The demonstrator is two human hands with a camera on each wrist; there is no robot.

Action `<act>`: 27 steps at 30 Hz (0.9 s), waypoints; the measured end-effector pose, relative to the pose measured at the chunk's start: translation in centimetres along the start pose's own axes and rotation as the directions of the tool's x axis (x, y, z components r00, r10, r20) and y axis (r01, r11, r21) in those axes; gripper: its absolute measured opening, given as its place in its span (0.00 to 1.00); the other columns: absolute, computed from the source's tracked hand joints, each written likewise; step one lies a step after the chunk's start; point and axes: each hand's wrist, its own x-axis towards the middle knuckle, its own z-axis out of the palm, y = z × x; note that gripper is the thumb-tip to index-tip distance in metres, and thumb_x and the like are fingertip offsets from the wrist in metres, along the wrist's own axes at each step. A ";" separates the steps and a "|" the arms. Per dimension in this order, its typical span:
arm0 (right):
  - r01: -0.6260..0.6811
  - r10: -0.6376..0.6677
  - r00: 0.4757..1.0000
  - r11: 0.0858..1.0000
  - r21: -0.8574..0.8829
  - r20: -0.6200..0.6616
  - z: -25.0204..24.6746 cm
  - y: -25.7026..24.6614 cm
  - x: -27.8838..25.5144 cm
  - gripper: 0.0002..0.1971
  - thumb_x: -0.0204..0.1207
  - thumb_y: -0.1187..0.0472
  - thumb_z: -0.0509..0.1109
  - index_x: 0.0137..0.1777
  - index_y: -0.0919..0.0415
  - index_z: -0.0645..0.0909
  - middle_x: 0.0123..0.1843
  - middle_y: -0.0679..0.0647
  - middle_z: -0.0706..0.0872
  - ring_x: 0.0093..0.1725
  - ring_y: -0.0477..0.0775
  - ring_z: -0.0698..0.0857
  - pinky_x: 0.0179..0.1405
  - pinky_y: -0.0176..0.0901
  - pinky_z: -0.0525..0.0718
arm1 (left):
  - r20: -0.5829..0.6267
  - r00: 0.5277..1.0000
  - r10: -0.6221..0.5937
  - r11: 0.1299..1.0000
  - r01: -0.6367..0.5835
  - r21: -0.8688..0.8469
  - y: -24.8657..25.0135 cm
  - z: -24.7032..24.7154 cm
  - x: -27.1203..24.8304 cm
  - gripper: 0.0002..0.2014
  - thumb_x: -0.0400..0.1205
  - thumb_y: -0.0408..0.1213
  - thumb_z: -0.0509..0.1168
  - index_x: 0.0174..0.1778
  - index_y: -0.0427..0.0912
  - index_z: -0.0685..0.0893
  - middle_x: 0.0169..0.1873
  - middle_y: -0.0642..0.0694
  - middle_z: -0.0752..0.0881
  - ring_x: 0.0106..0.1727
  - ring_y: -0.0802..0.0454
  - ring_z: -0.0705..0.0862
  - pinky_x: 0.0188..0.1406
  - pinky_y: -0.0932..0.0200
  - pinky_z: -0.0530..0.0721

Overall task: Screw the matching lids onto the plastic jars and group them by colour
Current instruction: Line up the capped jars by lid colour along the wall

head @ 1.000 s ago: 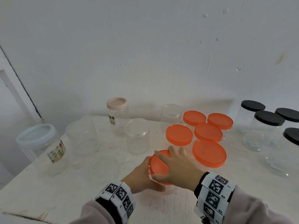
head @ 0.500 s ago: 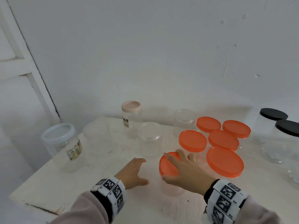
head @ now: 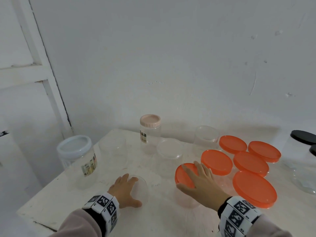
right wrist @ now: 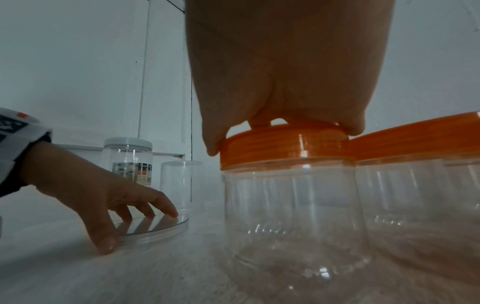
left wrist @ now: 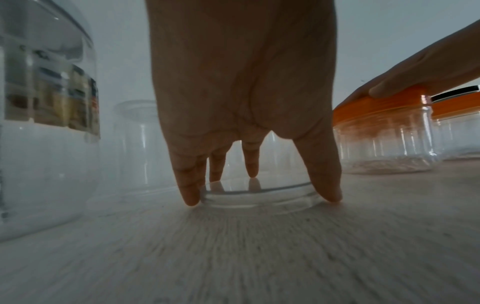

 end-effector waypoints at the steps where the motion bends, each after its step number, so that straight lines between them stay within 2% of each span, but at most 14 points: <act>1: -0.004 0.004 1.000 1.000 -0.007 0.000 -0.1 0.0 0.2 0.37 0.79 0.30 0.51 0.84 0.41 0.46 0.86 0.57 0.41 0.85 0.62 0.40 0.81 0.59 0.40 | 0.009 1.000 0.008 1.000 -0.008 -0.007 -0.1 0.0 -0.1 0.47 0.75 0.59 0.70 0.83 0.53 0.50 0.84 0.46 0.44 0.84 0.44 0.49 0.81 0.46 0.58; 6: -0.015 0.014 0.999 0.999 -0.028 -0.036 -0.2 -0.4 1.3 0.35 0.81 0.33 0.51 0.84 0.44 0.50 0.86 0.55 0.45 0.85 0.60 0.42 0.81 0.59 0.40 | -0.001 0.999 0.042 0.998 -0.042 -0.036 -0.3 -0.4 -0.4 0.46 0.74 0.55 0.72 0.82 0.54 0.52 0.82 0.45 0.50 0.82 0.44 0.54 0.78 0.48 0.62; 10: 0.005 -0.005 0.990 1.000 -0.001 -0.143 0.0 -2.1 2.2 0.29 0.82 0.44 0.57 0.82 0.46 0.57 0.85 0.53 0.51 0.84 0.57 0.47 0.82 0.55 0.44 | -0.010 0.999 0.034 0.996 -0.035 -0.086 -0.5 -0.6 -0.7 0.46 0.71 0.58 0.73 0.81 0.55 0.55 0.77 0.45 0.59 0.78 0.43 0.59 0.76 0.47 0.65; 15: 0.099 -0.077 0.960 0.993 0.071 -0.269 0.3 -5.7 3.6 0.27 0.81 0.48 0.61 0.79 0.48 0.64 0.79 0.52 0.61 0.79 0.53 0.60 0.75 0.42 0.61 | -0.067 0.997 0.048 0.955 -0.066 -0.290 -1.8 -0.8 -1.5 0.47 0.69 0.59 0.74 0.80 0.56 0.56 0.74 0.46 0.61 0.76 0.46 0.60 0.76 0.50 0.66; 18: 0.129 -0.104 0.938 0.990 0.053 -0.331 0.2 -8.3 4.9 0.25 0.81 0.48 0.61 0.78 0.49 0.65 0.74 0.48 0.67 0.73 0.50 0.65 0.69 0.40 0.67 | -0.118 0.991 0.057 0.905 -0.101 -0.413 -3.1 -0.8 -2.4 0.48 0.68 0.62 0.74 0.80 0.58 0.56 0.74 0.50 0.61 0.76 0.49 0.63 0.76 0.53 0.66; 23: 0.175 -0.134 0.937 0.979 0.102 -0.322 0.4 -12.8 7.4 0.25 0.81 0.49 0.61 0.77 0.52 0.67 0.71 0.49 0.68 0.70 0.52 0.66 0.69 0.42 0.66 | -0.234 0.972 0.021 0.846 -0.142 -0.515 -5.7 -0.9 -4.3 0.50 0.65 0.66 0.74 0.80 0.60 0.56 0.75 0.56 0.61 0.74 0.58 0.64 0.75 0.60 0.64; 27: 0.248 -0.218 0.917 0.968 0.048 -0.333 0.4 -16.4 9.7 0.25 0.81 0.49 0.62 0.76 0.55 0.67 0.73 0.52 0.68 0.72 0.54 0.66 0.70 0.44 0.65 | -0.297 0.954 -0.049 0.789 -0.145 -0.597 -7.7 -1.4 -5.7 0.51 0.62 0.67 0.75 0.78 0.62 0.58 0.75 0.59 0.63 0.68 0.64 0.63 0.75 0.59 0.63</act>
